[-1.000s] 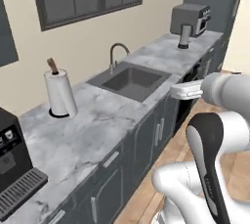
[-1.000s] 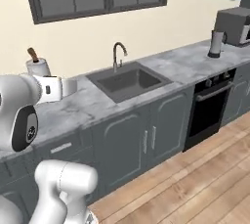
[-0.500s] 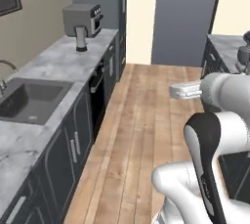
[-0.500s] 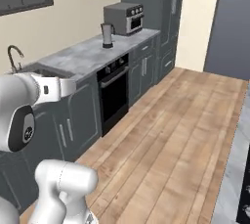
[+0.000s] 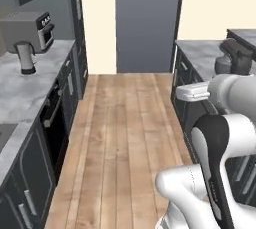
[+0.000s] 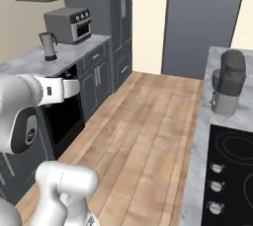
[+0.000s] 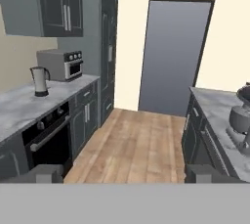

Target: Navigate to the toaster oven.

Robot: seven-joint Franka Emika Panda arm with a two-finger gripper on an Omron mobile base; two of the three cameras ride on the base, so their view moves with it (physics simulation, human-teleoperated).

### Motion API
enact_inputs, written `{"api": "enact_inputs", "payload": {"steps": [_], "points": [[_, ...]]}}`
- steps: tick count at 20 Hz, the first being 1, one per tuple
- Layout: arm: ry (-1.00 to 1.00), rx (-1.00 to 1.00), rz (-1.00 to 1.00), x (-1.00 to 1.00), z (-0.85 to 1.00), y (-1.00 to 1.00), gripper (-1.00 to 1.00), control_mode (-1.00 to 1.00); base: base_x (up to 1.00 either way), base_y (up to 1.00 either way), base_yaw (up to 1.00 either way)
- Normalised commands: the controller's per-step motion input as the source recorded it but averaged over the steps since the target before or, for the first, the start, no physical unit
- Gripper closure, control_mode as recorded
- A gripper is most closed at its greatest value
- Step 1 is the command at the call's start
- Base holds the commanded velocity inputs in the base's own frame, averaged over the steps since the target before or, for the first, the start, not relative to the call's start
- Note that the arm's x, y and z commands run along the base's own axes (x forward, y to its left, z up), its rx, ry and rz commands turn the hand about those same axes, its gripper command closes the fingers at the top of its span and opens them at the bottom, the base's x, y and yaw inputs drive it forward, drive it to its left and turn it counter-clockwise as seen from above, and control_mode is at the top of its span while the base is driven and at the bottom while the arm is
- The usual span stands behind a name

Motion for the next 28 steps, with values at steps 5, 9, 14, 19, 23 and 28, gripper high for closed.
{"api": "enact_inputs", "payload": {"steps": [5,9,14,19,23,28], "points": [[0.0,0.0,0.0,0.0,0.0,0.0,-1.0,1.0,1.0,-0.11,-0.1],[0.0,0.0,0.0,0.0,0.0,0.0,-1.0,1.0,1.0,-0.23,0.11],[0.0,0.0,0.0,0.0,0.0,0.0,-1.0,1.0,1.0,-0.08,0.34],[0.0,0.0,0.0,0.0,0.0,0.0,-1.0,1.0,1.0,0.0,0.31],[0.0,0.0,0.0,0.0,0.0,0.0,-1.0,1.0,1.0,0.0,0.29],[0.0,0.0,0.0,0.0,0.0,0.0,-1.0,1.0,1.0,-0.01,0.4]]}}
